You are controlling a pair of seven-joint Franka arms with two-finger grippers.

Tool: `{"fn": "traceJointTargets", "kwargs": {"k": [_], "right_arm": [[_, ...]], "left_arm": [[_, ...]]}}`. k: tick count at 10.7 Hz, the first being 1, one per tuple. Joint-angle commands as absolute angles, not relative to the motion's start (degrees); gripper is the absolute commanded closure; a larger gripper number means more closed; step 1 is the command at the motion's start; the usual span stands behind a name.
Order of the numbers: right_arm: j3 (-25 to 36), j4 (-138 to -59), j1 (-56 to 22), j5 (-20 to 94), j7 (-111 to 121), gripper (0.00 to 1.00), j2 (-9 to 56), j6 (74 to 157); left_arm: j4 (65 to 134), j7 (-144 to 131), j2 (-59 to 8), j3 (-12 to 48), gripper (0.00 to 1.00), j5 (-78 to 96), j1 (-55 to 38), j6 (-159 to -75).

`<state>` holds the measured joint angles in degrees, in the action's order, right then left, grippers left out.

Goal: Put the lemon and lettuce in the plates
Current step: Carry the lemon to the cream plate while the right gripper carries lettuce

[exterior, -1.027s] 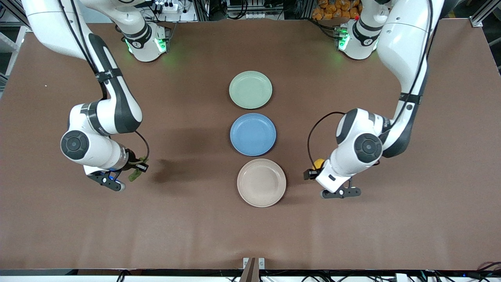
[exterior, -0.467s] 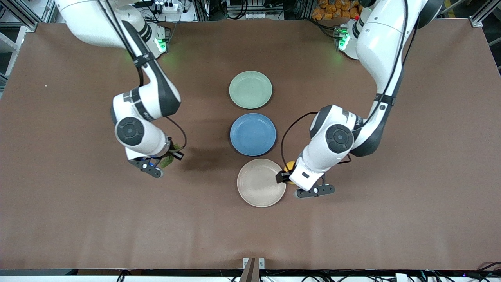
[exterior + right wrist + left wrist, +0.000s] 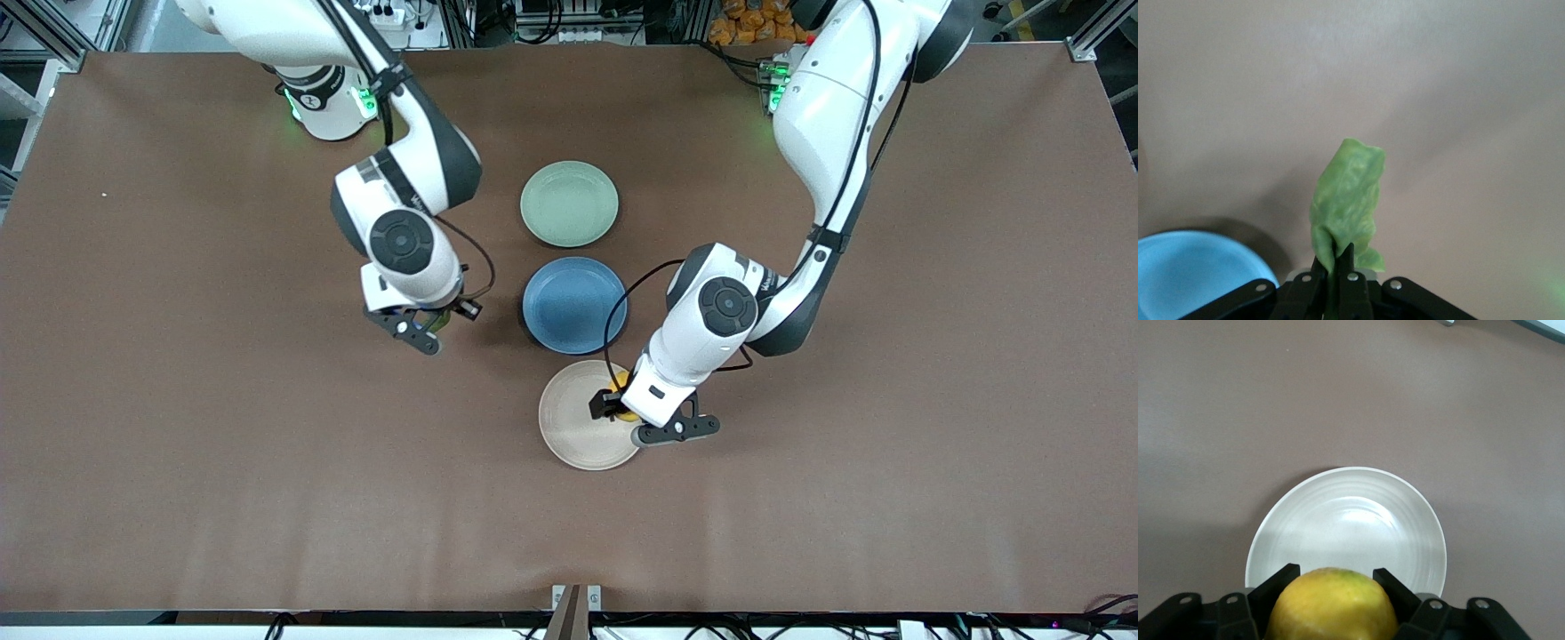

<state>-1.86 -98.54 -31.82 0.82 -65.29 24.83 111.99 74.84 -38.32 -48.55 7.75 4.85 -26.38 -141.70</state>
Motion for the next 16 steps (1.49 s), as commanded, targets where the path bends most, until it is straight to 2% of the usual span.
{"fn": "traceJointTargets", "kwargs": {"k": [1, 8, 12, 13, 14, 15, 16], "right_arm": [[-1.6, -99.7, -36.0, 0.3, -71.2, 0.91, 24.1, 111.8], [-1.6, -99.8, -48.9, 0.6, -83.8, 0.91, 25.7, 109.3], [-1.8, -99.1, -58.7, 2.7, -90.2, 0.89, 26.5, 109.3], [-1.7, -99.1, -60.2, 3.9, -90.3, 0.89, 27.2, 109.3], [-1.7, -99.1, -61.4, 4.0, -90.8, 0.85, 27.6, 109.4], [-1.7, -99.1, -61.7, 4.0, -91.4, 0.66, 27.8, 109.2], [-1.6, -99.1, -61.6, 4.0, -91.4, 0.56, 27.7, 109.1]], "left_arm": [[72.7, -40.3, -51.3, 7.1, 0.56, 6.4, -28.3, -145.7], [72.8, -40.3, -57.4, 6.2, 0.56, 6.3, -31.3, -152.7], [72.8, -40.2, -57.7, 5.5, 0.56, 6.3, -31.3, -153.0], [72.8, -40.2, -57.7, 5.5, 0.51, 6.3, -31.3, -153.2], [72.9, -40.2, -57.7, 5.5, 0.23, 6.3, -31.3, -153.2], [72.9, -40.1, -57.7, 5.4, 0.00, 6.2, -31.3, -153.2], [73.2, -40.2, -57.7, 5.3, 0.00, 5.9, -31.5, -153.3]]}}
